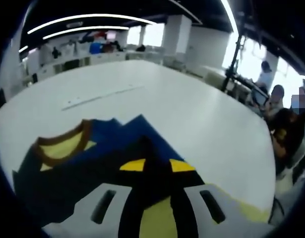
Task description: Fold the garment on the visible template until the final outline fits inside the template.
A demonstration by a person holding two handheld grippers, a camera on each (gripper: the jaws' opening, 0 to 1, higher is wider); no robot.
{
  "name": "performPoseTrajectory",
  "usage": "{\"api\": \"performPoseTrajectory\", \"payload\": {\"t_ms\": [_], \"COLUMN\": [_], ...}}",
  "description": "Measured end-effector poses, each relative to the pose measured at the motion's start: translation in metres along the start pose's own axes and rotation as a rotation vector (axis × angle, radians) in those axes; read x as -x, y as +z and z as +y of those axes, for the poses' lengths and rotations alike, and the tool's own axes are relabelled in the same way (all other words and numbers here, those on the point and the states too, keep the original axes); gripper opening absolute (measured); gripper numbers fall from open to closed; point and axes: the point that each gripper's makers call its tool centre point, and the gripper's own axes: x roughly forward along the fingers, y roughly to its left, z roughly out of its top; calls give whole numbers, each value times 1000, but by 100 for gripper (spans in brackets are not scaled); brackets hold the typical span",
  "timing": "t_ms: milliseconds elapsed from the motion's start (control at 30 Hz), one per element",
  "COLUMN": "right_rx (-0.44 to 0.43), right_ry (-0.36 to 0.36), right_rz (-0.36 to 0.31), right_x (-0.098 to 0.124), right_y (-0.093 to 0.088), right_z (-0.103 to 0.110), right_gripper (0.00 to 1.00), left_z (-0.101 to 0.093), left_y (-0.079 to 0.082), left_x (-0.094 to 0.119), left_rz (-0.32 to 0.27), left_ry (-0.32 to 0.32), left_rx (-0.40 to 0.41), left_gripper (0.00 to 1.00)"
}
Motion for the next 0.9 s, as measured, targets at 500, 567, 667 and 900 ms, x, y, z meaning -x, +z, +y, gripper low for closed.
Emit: {"api": "performPoseTrajectory", "payload": {"t_ms": [500, 567, 667, 900], "right_rx": [21, 26, 29, 36], "right_ry": [41, 42, 42, 48], "right_rz": [-3, -2, -3, -1], "right_x": [-8, -9, -9, -9], "right_y": [6, 6, 7, 8], "right_z": [11, 11, 11, 14], "right_gripper": [100, 100, 100, 100], "left_z": [49, 51, 54, 72], "left_y": [-7, -7, -9, -12], "left_x": [33, 36, 43, 58], "left_rz": [-10, -13, -16, -19], "left_ry": [93, 104, 118, 164], "left_rx": [14, 14, 12, 8], "left_gripper": [23, 26, 30, 36]}}
